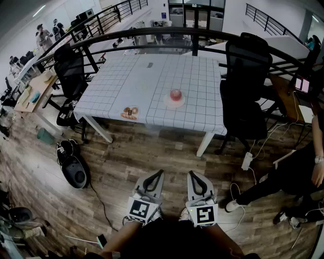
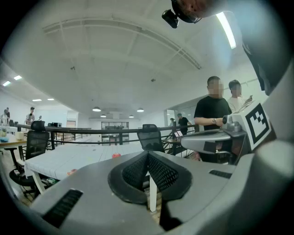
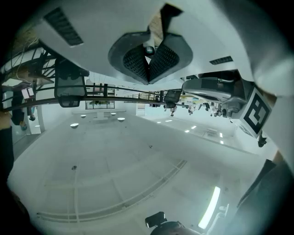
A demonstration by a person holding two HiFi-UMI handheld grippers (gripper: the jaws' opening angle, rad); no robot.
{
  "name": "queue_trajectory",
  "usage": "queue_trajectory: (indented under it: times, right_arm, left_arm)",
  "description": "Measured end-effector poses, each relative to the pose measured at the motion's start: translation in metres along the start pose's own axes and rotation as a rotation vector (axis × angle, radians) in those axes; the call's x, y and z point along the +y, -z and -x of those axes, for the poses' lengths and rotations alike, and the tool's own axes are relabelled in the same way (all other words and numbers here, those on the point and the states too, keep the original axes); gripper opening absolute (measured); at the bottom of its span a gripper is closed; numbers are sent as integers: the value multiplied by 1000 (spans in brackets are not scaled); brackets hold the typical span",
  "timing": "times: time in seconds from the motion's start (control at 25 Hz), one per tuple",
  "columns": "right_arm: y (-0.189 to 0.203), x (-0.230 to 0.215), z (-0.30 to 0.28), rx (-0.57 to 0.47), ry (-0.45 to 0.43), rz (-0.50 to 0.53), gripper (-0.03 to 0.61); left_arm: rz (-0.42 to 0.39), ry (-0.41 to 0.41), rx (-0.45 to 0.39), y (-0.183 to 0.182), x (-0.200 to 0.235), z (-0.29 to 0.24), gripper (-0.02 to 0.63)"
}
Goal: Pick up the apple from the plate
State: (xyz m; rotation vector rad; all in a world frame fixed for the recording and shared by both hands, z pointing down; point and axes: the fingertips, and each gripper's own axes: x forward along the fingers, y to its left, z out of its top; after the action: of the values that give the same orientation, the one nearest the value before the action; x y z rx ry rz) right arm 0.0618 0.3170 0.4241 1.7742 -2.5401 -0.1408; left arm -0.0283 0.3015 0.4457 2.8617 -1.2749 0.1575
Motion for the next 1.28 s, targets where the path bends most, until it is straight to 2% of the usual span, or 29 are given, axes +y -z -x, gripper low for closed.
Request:
queue_trajectory:
  times: [0.44, 0.8, 1.04, 1.28]
  right_arm:
    - [-6, 30, -19, -8, 0, 27, 23]
    - [-21, 44, -40, -31, 14, -30, 23]
    - [-2, 65, -76, 13, 51, 10, 23]
    - [0, 77, -97, 43, 104, 20, 23]
  left_arm:
    - [20, 0, -5, 2, 30, 11, 20]
    - [24, 13, -20, -3, 61, 20, 20]
    - [43, 36, -45, 5, 109, 20, 20]
    - [48, 62, -50, 11, 143, 25, 20]
